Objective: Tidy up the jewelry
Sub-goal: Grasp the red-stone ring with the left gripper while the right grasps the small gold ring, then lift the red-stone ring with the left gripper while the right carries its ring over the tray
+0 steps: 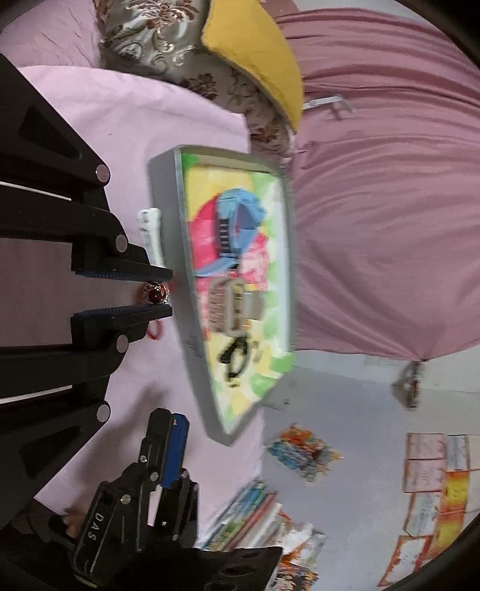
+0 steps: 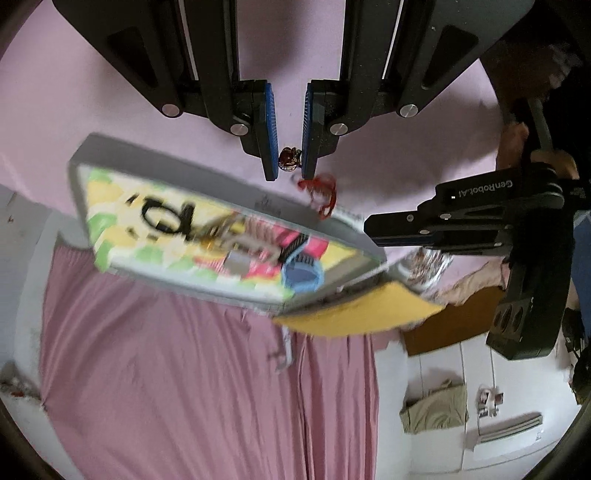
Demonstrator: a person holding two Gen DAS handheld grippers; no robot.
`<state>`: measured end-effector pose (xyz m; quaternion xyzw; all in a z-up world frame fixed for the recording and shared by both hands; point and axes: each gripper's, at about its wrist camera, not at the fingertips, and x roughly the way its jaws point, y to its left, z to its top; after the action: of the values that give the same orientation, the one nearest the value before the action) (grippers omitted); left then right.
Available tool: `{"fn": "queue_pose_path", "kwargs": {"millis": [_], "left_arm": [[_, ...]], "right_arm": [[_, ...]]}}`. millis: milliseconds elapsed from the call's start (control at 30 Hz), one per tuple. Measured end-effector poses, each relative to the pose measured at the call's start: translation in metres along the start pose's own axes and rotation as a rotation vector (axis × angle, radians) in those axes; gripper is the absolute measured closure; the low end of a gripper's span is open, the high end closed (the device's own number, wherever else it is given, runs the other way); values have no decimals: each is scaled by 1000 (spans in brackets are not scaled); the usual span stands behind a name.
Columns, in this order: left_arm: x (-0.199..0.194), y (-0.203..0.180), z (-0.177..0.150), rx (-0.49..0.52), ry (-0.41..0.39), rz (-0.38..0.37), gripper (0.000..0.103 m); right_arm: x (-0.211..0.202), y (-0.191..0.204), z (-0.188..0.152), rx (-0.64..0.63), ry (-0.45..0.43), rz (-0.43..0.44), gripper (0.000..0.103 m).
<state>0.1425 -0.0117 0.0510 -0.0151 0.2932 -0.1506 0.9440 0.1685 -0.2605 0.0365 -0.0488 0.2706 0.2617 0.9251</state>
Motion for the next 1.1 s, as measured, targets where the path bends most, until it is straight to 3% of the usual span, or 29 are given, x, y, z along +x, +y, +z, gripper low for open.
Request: {"fn": "queue_pose_path", "kwargs": {"millis": [300,633,800,1100], "left_arm": [[-22,-11,34,2,-228,1,92],[-20,-25,69,51,-422,33,92],[-5,-28,84,49,-452,37,92],[37,-15,95,-1,-396,49,92]], "right_arm": [[-26,-17,41,15,-179,-80,92],[-32,-46,82,40,-287,-139,92],[-27,-57,98,58,-334,-167,92],[8,-70,109,71,-353,-209,92]]}}
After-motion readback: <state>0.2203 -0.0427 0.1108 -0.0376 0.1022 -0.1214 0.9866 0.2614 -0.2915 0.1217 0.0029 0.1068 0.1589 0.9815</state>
